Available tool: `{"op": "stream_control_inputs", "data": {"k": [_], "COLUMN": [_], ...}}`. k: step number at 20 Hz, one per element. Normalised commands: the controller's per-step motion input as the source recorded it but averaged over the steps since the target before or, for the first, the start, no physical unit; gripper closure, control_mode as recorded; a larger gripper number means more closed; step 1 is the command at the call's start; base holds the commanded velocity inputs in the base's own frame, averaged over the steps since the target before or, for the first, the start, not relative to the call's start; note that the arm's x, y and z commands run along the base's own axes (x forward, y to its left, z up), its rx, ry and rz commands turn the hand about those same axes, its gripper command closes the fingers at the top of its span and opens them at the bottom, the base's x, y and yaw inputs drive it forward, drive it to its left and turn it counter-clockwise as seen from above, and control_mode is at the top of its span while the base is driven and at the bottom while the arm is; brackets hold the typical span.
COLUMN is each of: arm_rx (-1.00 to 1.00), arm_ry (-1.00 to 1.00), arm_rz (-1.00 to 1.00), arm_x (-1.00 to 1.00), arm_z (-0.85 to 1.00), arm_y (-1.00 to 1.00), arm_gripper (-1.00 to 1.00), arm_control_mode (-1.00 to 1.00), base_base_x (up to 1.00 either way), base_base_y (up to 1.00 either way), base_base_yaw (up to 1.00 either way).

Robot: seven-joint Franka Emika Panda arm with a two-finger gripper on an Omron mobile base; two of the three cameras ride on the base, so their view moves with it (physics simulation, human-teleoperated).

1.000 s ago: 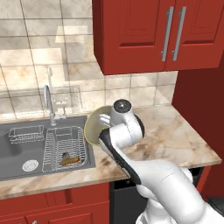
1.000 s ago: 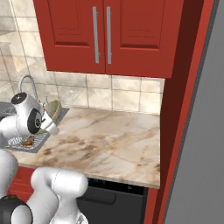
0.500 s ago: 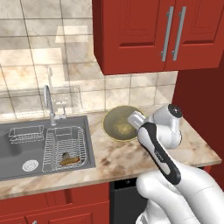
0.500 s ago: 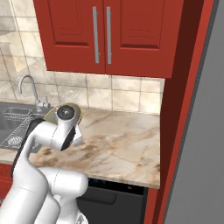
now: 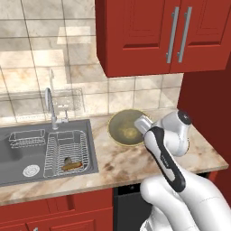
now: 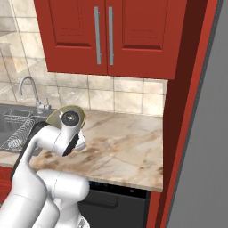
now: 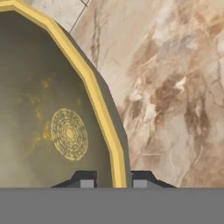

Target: Dump the hot dog and garlic from the bowl so the bowl can be washed. Place the bowl in the sink after clearing the leftovers.

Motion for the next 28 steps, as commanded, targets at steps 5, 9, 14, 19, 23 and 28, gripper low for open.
{"op": "stream_control_inputs", "data": {"k": [5, 9, 14, 19, 23, 28], "arm_rx": [0.05, 0.00, 0.00, 0.00, 0.00, 0.00], "arm_ry": [0.00, 0.00, 0.00, 0.00, 0.00, 0.00], "arm_rz": [0.00, 0.00, 0.00, 0.00, 0.00, 0.00], "arm_x": [-0.16, 0.00, 0.00, 0.00, 0.00, 0.00], "arm_z": [0.00, 0.00, 0.00, 0.00, 0.00, 0.00], "arm_y": [0.00, 0.00, 0.00, 0.00, 0.00, 0.00], "arm_gripper": [1.00, 1.00, 1.00, 1.00, 1.00, 1.00], "arm_control_mode": [-1.00, 1.00, 1.00, 1.00, 1.00, 1.00], "base_base_x": [0.00, -0.80, -0.67, -0.18, 0.00, 0.07], "base_base_y": [0.00, 0.06, 0.47, 0.98, 1.00, 1.00], "base_base_yaw": [0.00, -0.01, -0.01, 0.00, 0.00, 0.00]}}
